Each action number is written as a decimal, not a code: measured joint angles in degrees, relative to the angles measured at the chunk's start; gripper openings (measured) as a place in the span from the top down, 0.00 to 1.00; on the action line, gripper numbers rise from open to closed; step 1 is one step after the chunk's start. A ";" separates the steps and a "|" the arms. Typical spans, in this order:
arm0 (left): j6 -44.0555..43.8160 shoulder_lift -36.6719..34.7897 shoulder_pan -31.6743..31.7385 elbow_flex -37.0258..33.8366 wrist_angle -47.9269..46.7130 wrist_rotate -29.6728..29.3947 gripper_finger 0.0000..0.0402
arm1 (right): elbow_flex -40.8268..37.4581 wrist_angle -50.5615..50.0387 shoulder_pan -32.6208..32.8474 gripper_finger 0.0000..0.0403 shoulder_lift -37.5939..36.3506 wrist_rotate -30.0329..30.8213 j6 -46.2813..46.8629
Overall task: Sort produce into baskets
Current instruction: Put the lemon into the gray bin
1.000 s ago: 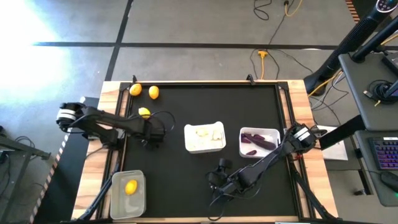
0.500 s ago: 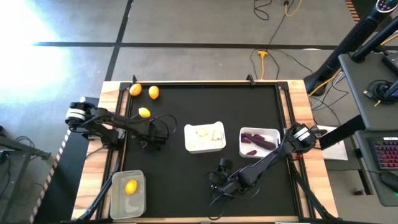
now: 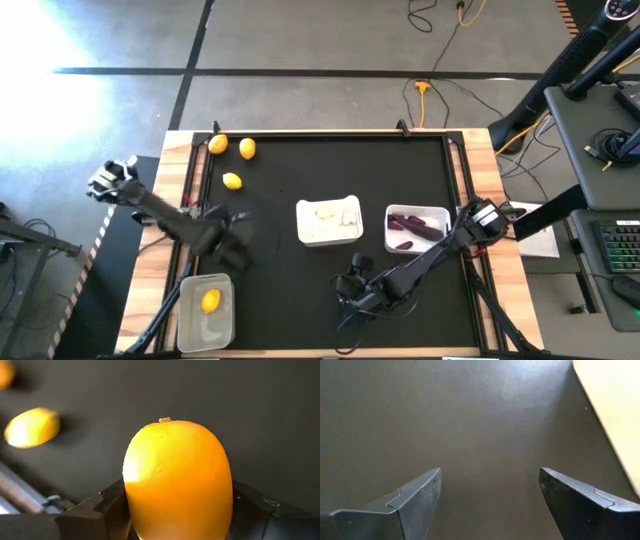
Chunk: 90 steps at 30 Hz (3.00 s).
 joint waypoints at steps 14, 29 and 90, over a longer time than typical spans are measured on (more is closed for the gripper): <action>-35.01 2.14 -37.93 6.19 8.20 -2.71 0.41 | 0.00 0.83 -3.61 0.19 0.00 1.57 -5.80; -36.16 12.13 -33.93 5.87 -0.57 3.49 0.31 | 0.00 1.31 -2.56 0.19 0.00 0.92 -5.48; -48.77 11.30 43.02 -8.63 8.58 -30.65 0.27 | -5.58 3.45 0.87 0.19 0.00 1.80 6.18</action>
